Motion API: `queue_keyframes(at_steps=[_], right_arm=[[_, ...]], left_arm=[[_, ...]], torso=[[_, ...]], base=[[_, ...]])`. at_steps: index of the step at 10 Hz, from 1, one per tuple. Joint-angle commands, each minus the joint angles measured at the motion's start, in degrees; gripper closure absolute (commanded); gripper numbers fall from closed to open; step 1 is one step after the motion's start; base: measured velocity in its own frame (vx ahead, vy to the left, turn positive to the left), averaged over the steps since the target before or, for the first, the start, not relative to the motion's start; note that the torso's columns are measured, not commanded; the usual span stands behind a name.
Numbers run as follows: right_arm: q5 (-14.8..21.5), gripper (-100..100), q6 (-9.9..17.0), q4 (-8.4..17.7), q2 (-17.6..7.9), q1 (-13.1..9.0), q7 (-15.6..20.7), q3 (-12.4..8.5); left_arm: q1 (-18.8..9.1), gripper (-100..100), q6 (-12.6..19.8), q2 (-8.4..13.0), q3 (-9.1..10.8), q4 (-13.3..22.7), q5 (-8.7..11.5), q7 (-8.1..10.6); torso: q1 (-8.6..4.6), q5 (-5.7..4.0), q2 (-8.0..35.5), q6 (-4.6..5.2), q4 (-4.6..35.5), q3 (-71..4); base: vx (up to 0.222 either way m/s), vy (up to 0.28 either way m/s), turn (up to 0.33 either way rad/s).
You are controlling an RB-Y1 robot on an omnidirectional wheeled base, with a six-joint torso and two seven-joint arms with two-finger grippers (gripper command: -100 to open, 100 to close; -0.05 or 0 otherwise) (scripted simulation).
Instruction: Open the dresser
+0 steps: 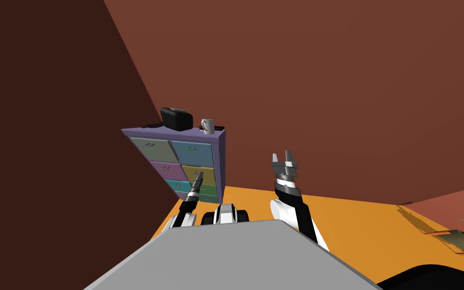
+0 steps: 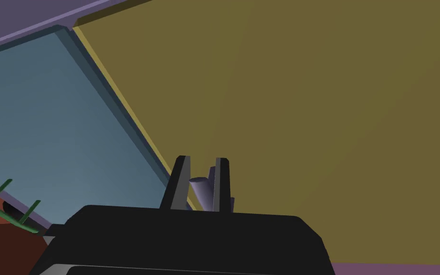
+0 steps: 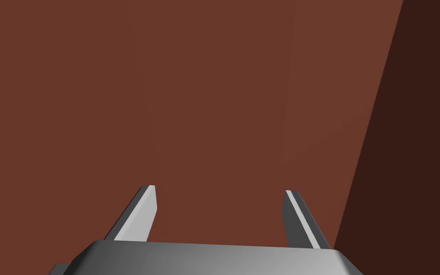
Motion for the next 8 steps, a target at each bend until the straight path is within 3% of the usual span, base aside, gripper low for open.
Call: queue_keyframes(at_steps=[1,6,7,8], right_arm=[[0.0,0,0.0,0.01,0.0,-0.01,0.0,0.0],[0.0,0,0.0,0.0,0.0,0.0,0.0,0.0],[0.0,0,0.0,0.0,0.0,0.0,0.0,0.0],[0.0,0,0.0,0.0,0.0,0.01,0.0,0.0]], left_arm=[[1.33,100,1.22,0.45,-0.44,-1.52,-0.08,0.29],[2.97,100,1.38,0.78,-1.21,-2.8,-0.21,0.5],[3.15,-100,2.5,0.83,-1.27,-4.58,-0.19,0.6],[3.62,-100,3.66,0.9,-1.42,-6.18,-0.21,0.65]], torso=[[-0.05,-0.03,0.12,-0.03,0.08,0.09],[-0.28,-0.09,-0.11,0.06,0.03,-0.05],[-0.23,-0.08,-0.12,0.06,0.05,-0.05],[-0.29,-0.12,-0.42,0.06,0.03,-0.23]], base=[[-0.205,0.033,0.005],[-0.158,0.011,0.015],[-0.079,0.014,-0.016],[0.006,-0.004,-0.016]])
